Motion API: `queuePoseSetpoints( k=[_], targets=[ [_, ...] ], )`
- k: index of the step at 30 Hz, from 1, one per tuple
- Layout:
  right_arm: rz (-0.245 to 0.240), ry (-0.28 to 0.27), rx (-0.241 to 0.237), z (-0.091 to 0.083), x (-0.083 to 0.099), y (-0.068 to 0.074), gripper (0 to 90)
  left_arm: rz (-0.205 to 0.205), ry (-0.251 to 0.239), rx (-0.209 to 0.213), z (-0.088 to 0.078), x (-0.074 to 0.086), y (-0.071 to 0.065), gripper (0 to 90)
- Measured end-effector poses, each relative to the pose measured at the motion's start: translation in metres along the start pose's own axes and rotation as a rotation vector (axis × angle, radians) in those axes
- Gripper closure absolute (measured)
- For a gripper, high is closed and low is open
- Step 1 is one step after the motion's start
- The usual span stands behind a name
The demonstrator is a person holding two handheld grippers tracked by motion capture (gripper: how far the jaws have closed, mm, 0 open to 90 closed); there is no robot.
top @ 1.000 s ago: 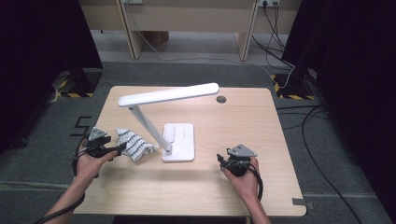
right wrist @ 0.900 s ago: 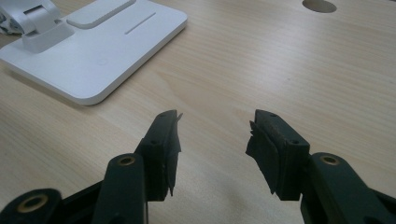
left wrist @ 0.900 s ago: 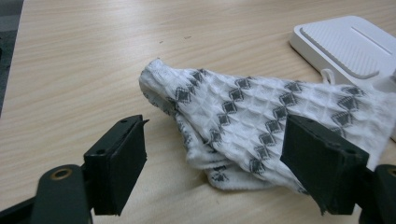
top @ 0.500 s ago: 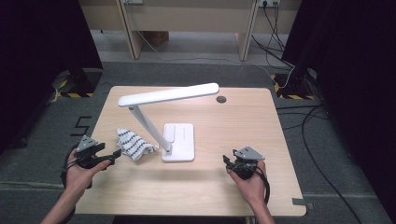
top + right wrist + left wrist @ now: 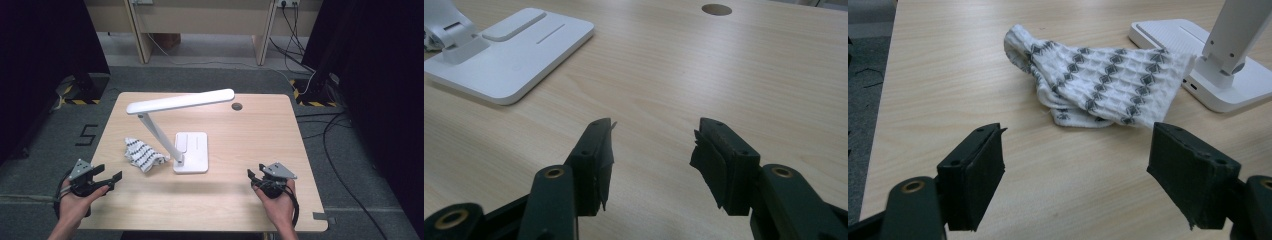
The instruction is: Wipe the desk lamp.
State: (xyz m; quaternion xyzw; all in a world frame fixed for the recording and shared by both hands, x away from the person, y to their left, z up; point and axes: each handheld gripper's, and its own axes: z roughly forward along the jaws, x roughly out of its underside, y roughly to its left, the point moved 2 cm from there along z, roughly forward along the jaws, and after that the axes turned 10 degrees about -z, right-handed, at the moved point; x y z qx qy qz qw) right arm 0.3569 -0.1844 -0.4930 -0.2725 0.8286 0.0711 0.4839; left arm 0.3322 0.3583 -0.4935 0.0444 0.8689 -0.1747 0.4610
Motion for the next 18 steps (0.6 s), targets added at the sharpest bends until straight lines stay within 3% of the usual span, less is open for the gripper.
queuePoseSetpoints(
  k=[18],
  targets=[
    [0.049, 0.009, 0.055, -0.021, 0.028, -0.019, 46.5, 0.005, -0.022, -0.011, -0.010, 0.026, 0.009, 20.7]
  ],
)
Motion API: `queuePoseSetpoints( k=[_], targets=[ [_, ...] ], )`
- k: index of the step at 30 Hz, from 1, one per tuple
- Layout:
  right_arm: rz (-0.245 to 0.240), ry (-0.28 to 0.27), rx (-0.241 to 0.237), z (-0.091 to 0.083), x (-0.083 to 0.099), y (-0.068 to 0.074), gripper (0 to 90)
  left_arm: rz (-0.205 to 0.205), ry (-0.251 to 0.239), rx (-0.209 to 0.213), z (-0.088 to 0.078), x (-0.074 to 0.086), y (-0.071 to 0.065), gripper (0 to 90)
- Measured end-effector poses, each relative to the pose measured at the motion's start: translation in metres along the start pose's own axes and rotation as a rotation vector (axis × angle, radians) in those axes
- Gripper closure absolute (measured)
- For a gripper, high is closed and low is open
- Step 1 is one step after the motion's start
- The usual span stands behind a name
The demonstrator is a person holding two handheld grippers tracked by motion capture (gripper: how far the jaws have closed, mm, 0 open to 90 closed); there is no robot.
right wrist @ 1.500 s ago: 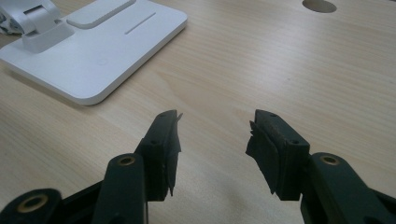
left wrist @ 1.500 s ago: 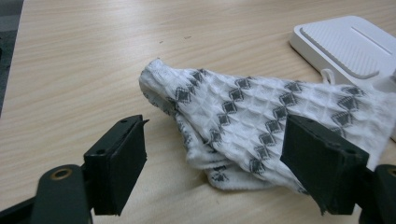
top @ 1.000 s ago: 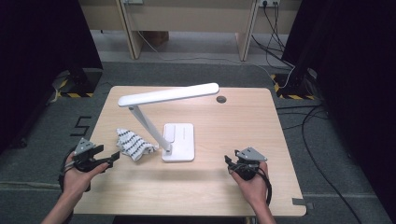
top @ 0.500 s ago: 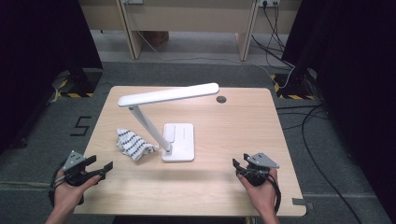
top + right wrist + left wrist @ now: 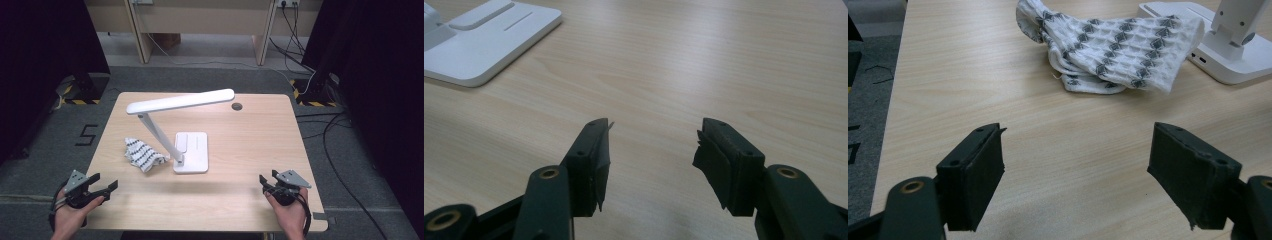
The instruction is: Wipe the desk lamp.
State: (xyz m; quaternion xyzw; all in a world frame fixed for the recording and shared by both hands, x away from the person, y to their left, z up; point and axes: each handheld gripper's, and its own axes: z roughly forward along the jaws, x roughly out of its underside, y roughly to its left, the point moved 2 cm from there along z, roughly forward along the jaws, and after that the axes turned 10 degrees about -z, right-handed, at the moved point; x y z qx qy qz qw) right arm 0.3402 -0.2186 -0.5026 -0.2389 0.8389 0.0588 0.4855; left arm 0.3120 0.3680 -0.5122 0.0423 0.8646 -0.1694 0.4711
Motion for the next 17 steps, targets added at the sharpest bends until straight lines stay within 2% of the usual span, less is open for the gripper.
queuePoseSetpoints(
  k=[5, 7, 10, 14, 17],
  targets=[
    [0.015, -0.015, 0.019, -0.0020, 0.0039, -0.0029, 46.2, -0.001, -0.032, -0.001, 0.0002, 0.0019, -0.0012, 20.7],
    [0.033, -0.027, 0.026, -0.0028, 0.0050, -0.0038, 45.9, -0.026, -0.048, 0.009, 0.0007, 0.0020, -0.0016, 20.7],
    [0.066, -0.050, 0.051, -0.0053, 0.0055, -0.0062, 45.0, -0.030, -0.078, 0.011, -0.0010, -0.0007, -0.0023, 20.7],
    [0.062, -0.060, 0.061, -0.0049, 0.0064, -0.0034, 44.6, -0.036, -0.102, 0.015, -0.0034, 0.0015, -0.0018, 21.0],
    [0.056, -0.061, 0.057, -0.0045, 0.0067, -0.0016, 44.6, -0.053, -0.094, 0.025, -0.0028, 0.0057, -0.0020, 20.9]
  ],
)
